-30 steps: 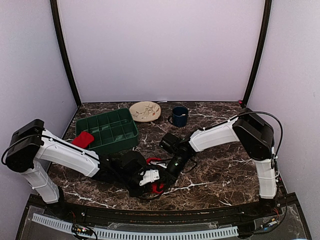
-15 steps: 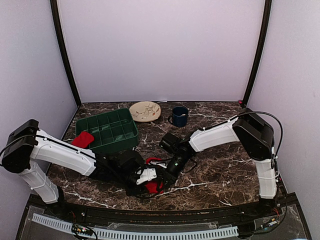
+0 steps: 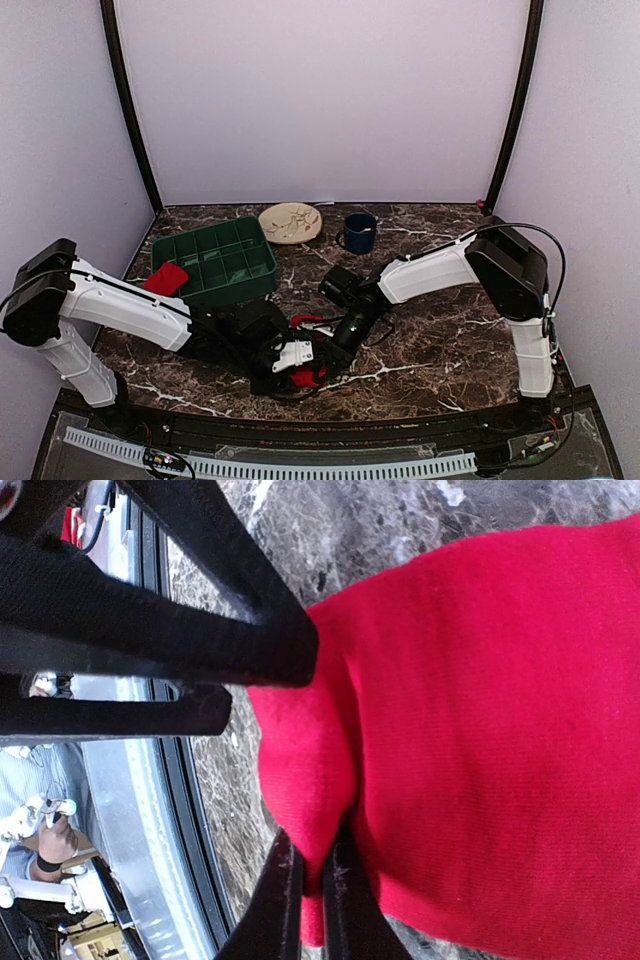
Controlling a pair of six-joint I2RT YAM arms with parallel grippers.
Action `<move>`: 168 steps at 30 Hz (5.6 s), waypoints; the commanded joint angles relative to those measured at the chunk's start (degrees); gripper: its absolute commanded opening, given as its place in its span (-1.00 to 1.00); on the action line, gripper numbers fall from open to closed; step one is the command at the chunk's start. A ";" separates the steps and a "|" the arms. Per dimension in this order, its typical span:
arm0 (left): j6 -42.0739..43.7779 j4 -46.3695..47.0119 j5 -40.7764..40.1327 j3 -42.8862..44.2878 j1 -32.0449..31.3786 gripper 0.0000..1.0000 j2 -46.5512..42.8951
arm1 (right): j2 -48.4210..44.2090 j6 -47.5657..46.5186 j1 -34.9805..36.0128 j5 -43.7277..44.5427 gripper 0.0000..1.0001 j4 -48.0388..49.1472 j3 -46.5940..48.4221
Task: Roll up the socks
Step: Roll the sock at the center of the board.
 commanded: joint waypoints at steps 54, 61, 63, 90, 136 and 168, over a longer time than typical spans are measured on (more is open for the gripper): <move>-2.80 -5.56 11.42 4.78 6.13 -1.00 5.37 | -7.37 7.45 -6.96 4.60 -0.24 14.74 -12.89; -2.03 -10.28 18.85 7.67 10.04 -1.00 6.89 | -11.96 8.77 -6.96 12.00 -0.25 19.39 -17.26; -1.71 -11.49 20.98 8.39 10.94 -1.00 7.54 | -14.37 9.19 -6.90 14.35 -0.25 21.34 -19.23; -2.38 -18.60 42.25 13.38 19.20 -1.00 17.19 | -27.32 -1.67 9.62 42.91 -0.26 31.58 -28.78; 1.67 -24.17 50.93 16.49 22.69 -1.00 23.71 | -12.47 -12.53 17.02 44.65 -0.51 28.53 -16.96; -6.60 -17.28 39.26 10.57 25.68 -0.59 14.73 | -14.34 -7.92 14.33 41.32 -0.93 27.39 -20.69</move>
